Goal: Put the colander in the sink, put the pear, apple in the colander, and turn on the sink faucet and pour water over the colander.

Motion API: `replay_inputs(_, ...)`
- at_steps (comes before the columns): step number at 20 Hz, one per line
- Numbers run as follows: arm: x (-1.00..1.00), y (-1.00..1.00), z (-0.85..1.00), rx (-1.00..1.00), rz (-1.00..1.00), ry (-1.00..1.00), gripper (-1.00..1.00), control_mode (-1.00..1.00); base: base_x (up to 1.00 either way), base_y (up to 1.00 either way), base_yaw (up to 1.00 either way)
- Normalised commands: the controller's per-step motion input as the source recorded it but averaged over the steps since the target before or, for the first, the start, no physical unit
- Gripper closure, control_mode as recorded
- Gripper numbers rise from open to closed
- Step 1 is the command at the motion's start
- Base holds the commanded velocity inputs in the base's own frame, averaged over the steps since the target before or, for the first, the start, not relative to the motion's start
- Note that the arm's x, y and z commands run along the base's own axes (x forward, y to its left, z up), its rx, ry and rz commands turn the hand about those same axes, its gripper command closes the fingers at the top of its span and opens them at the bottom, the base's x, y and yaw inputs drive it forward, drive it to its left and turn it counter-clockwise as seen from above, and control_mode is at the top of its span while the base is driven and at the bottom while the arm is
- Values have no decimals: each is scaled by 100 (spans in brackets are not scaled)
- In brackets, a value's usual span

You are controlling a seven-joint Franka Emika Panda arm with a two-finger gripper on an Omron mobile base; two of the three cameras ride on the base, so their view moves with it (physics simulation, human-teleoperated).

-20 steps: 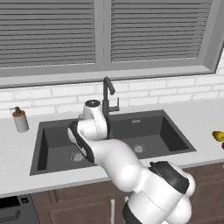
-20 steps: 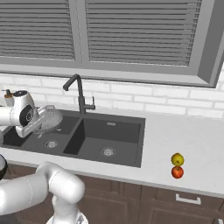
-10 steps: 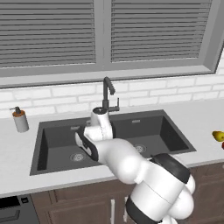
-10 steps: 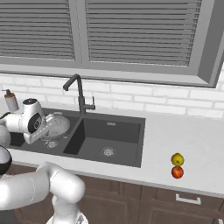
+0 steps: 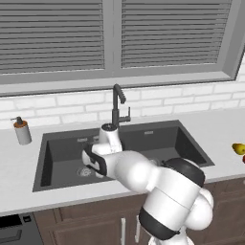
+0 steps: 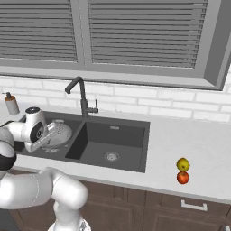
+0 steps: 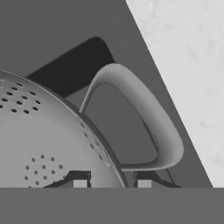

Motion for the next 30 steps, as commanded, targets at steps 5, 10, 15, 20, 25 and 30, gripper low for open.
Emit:
replay_inputs(5,0,64,-1,0,-24,2,100,-100,0,0,0)
replay_inputs(10,11,54,0,0,-23,4,100,-100,0,0,0)
replay_inputs(15,10,52,0,0,-22,6,100,-100,0,0,0)
replay_inputs(20,0,40,0,0,-22,6,100,-100,0,0,0)
replay_inputs(25,-3,19,0,0,-26,5,100,-100,0,0,0)
replay_inputs(30,0,12,-7,0,-27,1,100,-100,0,0,0)
